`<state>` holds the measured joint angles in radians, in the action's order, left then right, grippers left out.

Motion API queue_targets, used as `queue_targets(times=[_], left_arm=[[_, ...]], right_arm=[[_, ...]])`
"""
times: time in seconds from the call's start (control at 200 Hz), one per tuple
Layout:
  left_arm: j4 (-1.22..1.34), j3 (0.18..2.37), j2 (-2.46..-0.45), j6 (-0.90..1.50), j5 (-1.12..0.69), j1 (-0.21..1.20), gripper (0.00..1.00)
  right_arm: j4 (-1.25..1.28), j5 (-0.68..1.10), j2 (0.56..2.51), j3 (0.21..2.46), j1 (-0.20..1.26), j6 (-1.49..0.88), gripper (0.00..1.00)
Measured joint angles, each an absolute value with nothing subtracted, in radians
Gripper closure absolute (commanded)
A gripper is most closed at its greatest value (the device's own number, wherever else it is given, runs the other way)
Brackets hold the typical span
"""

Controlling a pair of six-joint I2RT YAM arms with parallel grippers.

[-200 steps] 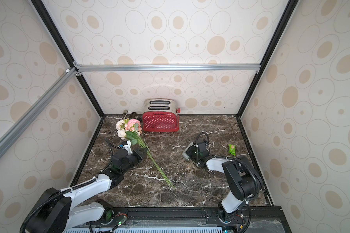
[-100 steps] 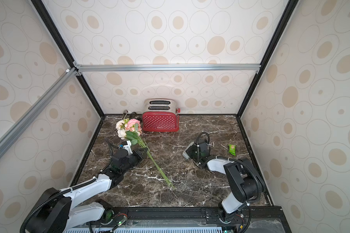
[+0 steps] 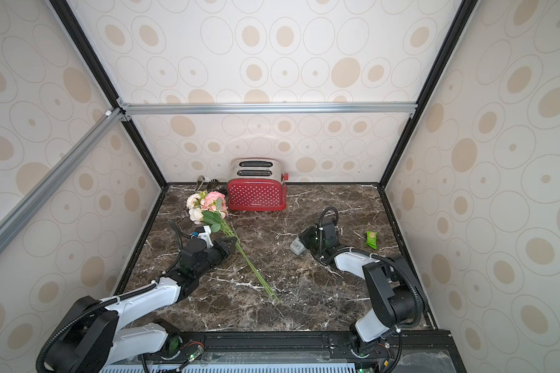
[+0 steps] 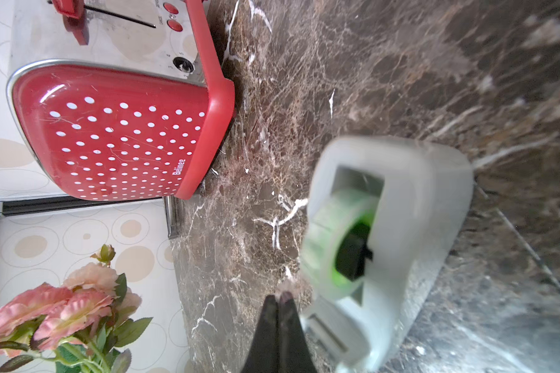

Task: Wrap bouquets with tape
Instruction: Pull the tape from the tape cutter.

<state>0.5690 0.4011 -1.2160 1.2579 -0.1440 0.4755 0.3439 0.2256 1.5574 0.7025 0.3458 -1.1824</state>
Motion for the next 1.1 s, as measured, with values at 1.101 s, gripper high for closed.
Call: queue_targets(times=[1.101], left_arm=[[0.726, 0.433, -1.425, 1.390, 0.036, 0.603, 1.00]], right_arm=[[0.297, 0.315, 1.476, 0.749, 0.389, -1.212, 1.00]])
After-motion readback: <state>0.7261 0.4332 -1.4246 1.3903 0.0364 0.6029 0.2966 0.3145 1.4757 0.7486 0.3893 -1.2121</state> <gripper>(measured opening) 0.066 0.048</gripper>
